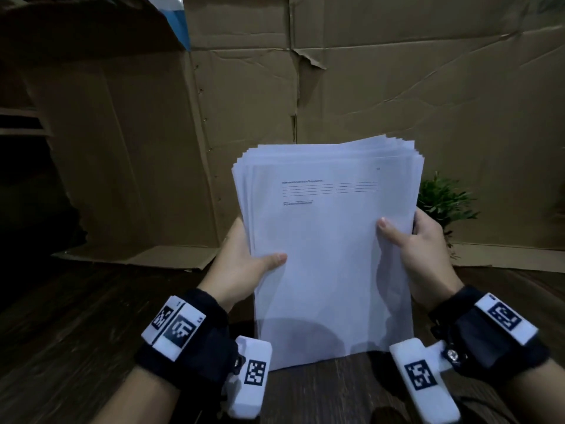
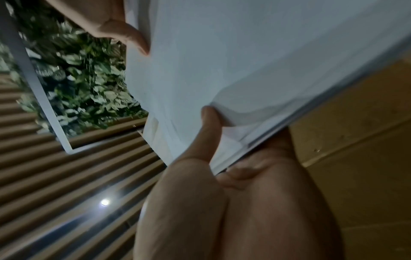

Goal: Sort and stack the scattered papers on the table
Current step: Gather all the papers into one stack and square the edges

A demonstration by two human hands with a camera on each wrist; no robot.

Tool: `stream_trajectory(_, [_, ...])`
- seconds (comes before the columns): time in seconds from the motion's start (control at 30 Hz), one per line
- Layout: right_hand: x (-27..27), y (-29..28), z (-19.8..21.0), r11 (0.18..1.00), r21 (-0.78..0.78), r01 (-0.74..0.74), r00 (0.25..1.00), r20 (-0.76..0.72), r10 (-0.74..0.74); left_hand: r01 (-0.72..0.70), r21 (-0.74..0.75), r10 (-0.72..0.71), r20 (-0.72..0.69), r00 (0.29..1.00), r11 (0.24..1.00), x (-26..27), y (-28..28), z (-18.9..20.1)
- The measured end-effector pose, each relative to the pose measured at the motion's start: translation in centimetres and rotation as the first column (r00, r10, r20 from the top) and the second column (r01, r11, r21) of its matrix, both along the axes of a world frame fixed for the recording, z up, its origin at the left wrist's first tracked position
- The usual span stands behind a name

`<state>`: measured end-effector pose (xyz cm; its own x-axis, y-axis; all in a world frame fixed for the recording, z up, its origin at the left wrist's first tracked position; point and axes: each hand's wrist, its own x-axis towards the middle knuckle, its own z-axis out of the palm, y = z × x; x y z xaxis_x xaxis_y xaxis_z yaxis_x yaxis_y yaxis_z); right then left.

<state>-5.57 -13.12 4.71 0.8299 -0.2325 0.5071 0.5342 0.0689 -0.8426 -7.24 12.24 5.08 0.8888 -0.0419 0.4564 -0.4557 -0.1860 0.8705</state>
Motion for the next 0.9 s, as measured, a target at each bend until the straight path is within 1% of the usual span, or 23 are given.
stream_trajectory(0.07, [0.0, -0.1, 0.1, 1.0, 0.012, 0.002, 0.999, 0.032, -0.002, -0.008, 0.037, 0.004, 0.108, 0.994, 0.999, -0.4, 0.0, 0.6])
stream_trajectory(0.13, [-0.3, -0.2, 0.6, 0.999, 0.011, -0.046, 0.997, 0.065, 0.045, -0.048, 0.047, 0.036, 0.222, 0.974, 0.998, -0.7, -0.2, 1.3])
stream_trajectory(0.17, [-0.4, -0.3, 0.9, 0.997, 0.01, -0.074, 0.995, 0.071, 0.073, -0.052, 0.031, 0.042, 0.252, 0.967, 0.998, -0.6, -0.1, 1.5])
stream_trajectory(0.2, [-0.5, -0.4, 1.2, 0.995, 0.014, -0.097, 0.993, 0.074, 0.096, -0.02, -0.017, 0.023, 0.24, 0.97, 1.0, -0.5, 0.0, 1.6])
stream_trajectory(0.27, [-0.7, -0.6, 1.5, 0.994, 0.029, -0.107, 0.991, 0.084, 0.104, 0.105, -0.162, -0.089, 0.104, 0.991, 0.981, -0.4, 0.4, 1.1])
stream_trajectory(0.3, [-0.7, -0.7, 1.6, 0.995, 0.037, -0.095, 0.992, 0.09, 0.092, 0.151, -0.171, -0.15, 0.014, 0.989, 0.974, -0.2, 0.6, 0.6])
stream_trajectory(0.33, [-0.7, -0.8, 1.7, 0.995, 0.049, -0.083, 0.993, 0.085, 0.079, 0.168, -0.105, -0.177, -0.087, 0.98, 0.98, -0.1, 0.9, -0.1])
stream_trajectory(0.4, [-0.7, -0.9, 1.8, 0.993, 0.085, -0.078, 0.996, 0.04, 0.075, 0.22, 0.06, -0.195, -0.278, 0.941, 0.974, 0.0, 1.2, -1.5])
stream_trajectory(0.43, [-0.7, -1.0, 2.0, 0.991, 0.101, -0.085, 0.996, 0.016, 0.084, 0.245, 0.076, -0.205, -0.343, 0.917, 0.967, 0.0, 1.2, -2.0])
stream_trajectory(0.47, [-0.8, -1.1, 2.1, 0.99, 0.109, -0.091, 0.996, 0.002, 0.092, 0.268, 0.053, -0.229, -0.376, 0.898, 0.962, 0.0, 1.1, -2.3])
stream_trajectory(0.5, [-0.8, -1.2, 2.2, 0.99, 0.103, -0.096, 0.995, 0.0, 0.096, 0.263, 0.023, -0.234, -0.383, 0.893, 0.965, 0.2, 0.9, -2.5])
stream_trajectory(0.57, [-1.0, -1.0, 2.2, 0.996, 0.05, -0.073, 0.997, 0.026, 0.071, 0.195, -0.052, -0.201, -0.363, 0.91, 0.979, 0.7, 0.2, -2.8])
stream_trajectory(0.63, [-1.2, -0.4, 2.2, 1.0, -0.011, -0.006, 0.997, 0.071, 0.007, 0.052, -0.139, -0.096, -0.326, 0.941, 0.989, 1.0, -1.0, -3.2])
stream_trajectory(0.67, [-1.2, -0.1, 2.1, 0.999, -0.029, 0.029, 0.995, 0.092, -0.026, -0.04, -0.16, -0.01, -0.3, 0.954, 0.986, 1.4, -1.5, -3.7])
stream_trajectory(0.73, [-1.3, 0.4, 1.9, 0.993, -0.055, 0.103, 0.988, 0.125, -0.096, -0.191, -0.142, 0.153, -0.242, 0.958, 0.971, 1.7, -2.7, -4.5])
stream_trajectory(0.8, [-1.0, 0.5, 1.3, 0.985, -0.069, 0.159, 0.98, 0.129, -0.149, -0.266, -0.093, 0.247, -0.181, 0.952, 0.959, 1.5, -3.5, -5.0])
stream_trajectory(0.83, [-0.7, 0.6, 0.8, 0.984, -0.074, 0.164, 0.982, 0.105, -0.156, -0.287, -0.059, 0.276, -0.147, 0.95, 0.956, 1.5, -3.6, -5.1])
stream_trajectory(0.9, [0.0, 0.7, -0.4, 0.988, -0.084, 0.13, 0.991, 0.003, -0.131, -0.301, -0.018, 0.299, -0.075, 0.951, 0.953, 1.4, -3.2, -4.7])
